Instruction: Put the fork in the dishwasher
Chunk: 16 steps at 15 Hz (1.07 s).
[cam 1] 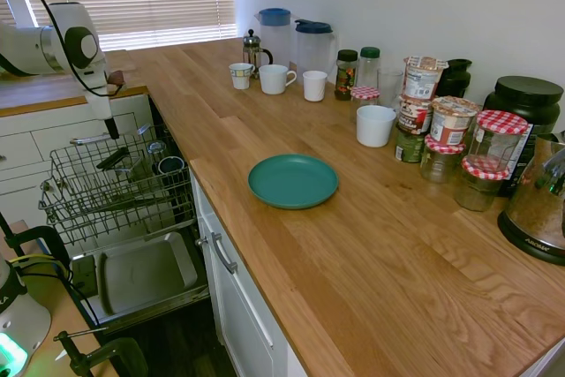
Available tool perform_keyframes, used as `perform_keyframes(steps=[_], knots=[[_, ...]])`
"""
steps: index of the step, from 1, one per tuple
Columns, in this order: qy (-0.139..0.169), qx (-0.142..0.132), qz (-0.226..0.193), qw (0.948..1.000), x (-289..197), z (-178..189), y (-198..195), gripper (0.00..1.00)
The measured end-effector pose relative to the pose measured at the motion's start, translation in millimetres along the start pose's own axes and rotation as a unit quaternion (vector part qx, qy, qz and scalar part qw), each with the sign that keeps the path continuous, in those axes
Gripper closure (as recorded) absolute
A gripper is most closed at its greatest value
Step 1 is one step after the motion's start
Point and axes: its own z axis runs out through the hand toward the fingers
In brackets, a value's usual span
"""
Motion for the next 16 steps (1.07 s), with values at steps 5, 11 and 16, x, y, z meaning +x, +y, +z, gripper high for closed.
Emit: perform_keyframes(steps=[5, 11, 16], knots=[[-0.003, -0.017, 0.002, 0.9999, -24, 61, 17, 1.00], [-0.004, -0.034, 0.001, 0.9994, -28, 121, 19, 1.00], [-0.004, -0.040, 0.008, 0.9992, -22, 158, 6, 0.00]])
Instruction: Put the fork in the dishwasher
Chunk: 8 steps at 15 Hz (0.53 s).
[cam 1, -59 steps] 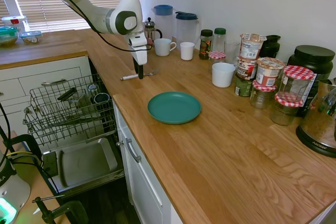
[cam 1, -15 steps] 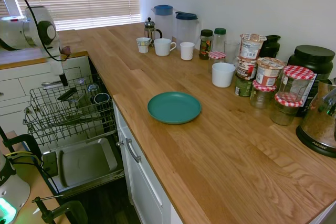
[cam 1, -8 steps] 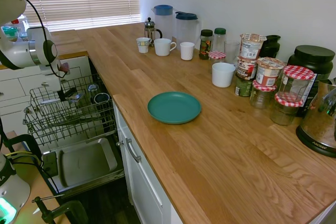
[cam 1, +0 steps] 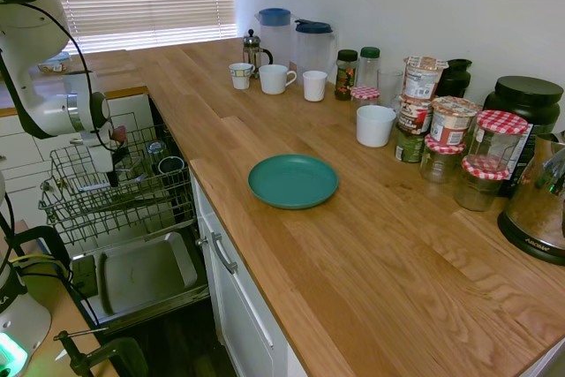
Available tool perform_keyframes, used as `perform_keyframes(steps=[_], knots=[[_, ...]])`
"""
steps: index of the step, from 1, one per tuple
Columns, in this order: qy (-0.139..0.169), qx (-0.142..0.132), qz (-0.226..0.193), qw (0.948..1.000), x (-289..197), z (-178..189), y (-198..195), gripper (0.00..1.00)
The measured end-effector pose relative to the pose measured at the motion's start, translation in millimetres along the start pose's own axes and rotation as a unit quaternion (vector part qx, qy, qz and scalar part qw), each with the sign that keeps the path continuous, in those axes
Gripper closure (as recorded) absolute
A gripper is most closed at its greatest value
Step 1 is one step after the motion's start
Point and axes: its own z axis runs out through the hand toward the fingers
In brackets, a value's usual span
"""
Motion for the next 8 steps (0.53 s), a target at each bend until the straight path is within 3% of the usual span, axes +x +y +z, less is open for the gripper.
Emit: perform_keyframes(steps=[8], knots=[[0.001, -0.008, -0.011, 0.9999, -2, 23, -8, 0.00]])
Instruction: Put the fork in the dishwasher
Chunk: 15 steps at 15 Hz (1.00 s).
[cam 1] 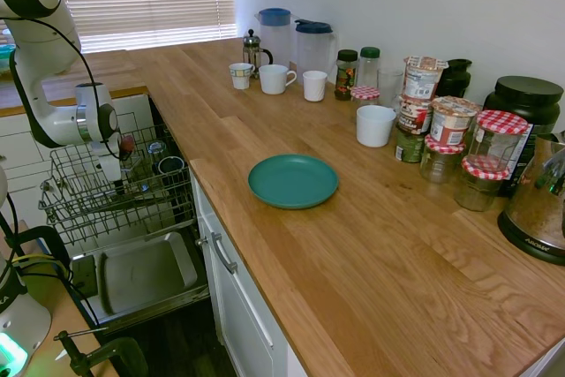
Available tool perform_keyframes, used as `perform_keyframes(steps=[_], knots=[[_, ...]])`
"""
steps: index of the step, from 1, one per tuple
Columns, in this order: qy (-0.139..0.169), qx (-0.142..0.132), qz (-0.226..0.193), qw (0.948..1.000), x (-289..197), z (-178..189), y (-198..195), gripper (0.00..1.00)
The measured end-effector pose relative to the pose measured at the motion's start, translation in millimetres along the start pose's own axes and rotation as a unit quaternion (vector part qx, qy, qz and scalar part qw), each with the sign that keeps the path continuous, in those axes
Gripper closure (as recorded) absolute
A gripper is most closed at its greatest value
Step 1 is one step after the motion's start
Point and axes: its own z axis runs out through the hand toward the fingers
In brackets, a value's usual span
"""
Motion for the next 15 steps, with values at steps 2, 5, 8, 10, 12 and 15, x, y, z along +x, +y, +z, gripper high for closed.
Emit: perform_keyframes(steps=[2, 5, 8, 10, 12, 15], knots=[[0.000, 0.001, -0.003, 1.0000, -5, 1, 0, 0.00], [0.005, 0.003, -0.004, 1.0000, -8, 1, 1, 0.00], [0.011, 0.010, -0.005, 0.9999, -8, -8, 4, 0.00], [0.013, 0.020, -0.002, 0.9997, -10, -24, 9, 0.00], [0.015, 0.026, 0.001, 0.9995, -13, -46, 18, 0.00], [0.023, 0.031, 0.004, 0.9992, -15, -86, 31, 0.00]])
